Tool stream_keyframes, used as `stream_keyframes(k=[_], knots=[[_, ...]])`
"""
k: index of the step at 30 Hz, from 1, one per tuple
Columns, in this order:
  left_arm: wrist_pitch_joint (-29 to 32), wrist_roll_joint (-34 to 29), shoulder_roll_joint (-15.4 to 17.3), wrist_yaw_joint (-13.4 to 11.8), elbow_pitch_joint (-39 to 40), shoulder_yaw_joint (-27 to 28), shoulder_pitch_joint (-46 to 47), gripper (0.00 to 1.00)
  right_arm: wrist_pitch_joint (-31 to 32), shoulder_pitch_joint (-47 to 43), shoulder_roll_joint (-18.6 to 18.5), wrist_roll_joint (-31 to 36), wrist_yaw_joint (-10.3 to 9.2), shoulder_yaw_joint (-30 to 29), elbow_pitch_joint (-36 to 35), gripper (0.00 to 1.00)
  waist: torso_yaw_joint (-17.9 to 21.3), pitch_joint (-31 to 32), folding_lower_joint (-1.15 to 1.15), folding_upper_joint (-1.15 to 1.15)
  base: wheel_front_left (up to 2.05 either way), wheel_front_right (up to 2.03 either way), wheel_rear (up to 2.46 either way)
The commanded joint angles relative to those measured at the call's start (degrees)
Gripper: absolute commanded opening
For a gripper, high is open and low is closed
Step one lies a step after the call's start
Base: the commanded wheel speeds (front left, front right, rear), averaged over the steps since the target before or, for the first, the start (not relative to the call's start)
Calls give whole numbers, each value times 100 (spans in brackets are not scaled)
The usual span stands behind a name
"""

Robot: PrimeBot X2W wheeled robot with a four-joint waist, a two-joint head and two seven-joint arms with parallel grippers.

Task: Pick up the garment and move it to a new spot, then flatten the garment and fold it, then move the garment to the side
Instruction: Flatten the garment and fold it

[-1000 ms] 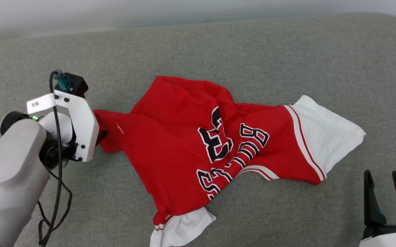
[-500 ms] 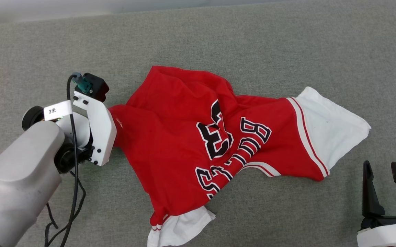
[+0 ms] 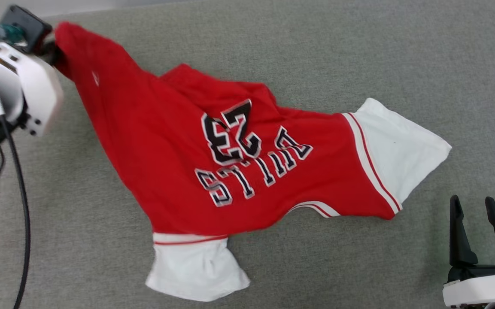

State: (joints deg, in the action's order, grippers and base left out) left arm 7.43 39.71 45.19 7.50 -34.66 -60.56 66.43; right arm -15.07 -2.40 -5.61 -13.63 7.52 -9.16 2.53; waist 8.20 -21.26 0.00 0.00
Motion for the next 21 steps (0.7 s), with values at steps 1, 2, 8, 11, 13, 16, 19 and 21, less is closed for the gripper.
stream_keyframes(k=[1,2,8,11,13,16,19,21], knots=[[-226,-117,44,-3,-104,-82,211,0,-13,73,14,13,-7,3,-10,100,63,-67,0,0,0,0,0],[-403,-234,105,-3,-192,-205,335,0,-13,90,15,9,-7,15,-7,100,99,-105,0,0,0,0,0],[-1145,-663,277,-5,-1145,-606,1068,0,-13,196,35,-3,-7,112,6,100,351,-396,0,0,0,0,0],[-1442,-998,261,-5,-1637,-770,1376,0,-13,265,38,-24,-7,183,-20,100,466,-575,0,0,0,0,0],[-1415,-1128,156,-3,-1872,-966,1395,0,-13,289,47,-38,-7,207,-35,100,500,-686,0,0,0,0,0],[-1493,-1278,73,-5,-2142,-1100,1484,0,-12,354,68,-77,-7,182,-53,100,498,-826,0,0,0,0,0],[-1576,-1404,-55,-5,-2490,-1178,1339,0,-13,374,74,-79,-7,219,-29,100,479,-881,0,0,0,0,0],[-1581,-1288,-182,-5,-2737,-1154,1243,3,-12,378,82,-77,-7,217,-23,100,444,-886,0,0,0,0,0]])
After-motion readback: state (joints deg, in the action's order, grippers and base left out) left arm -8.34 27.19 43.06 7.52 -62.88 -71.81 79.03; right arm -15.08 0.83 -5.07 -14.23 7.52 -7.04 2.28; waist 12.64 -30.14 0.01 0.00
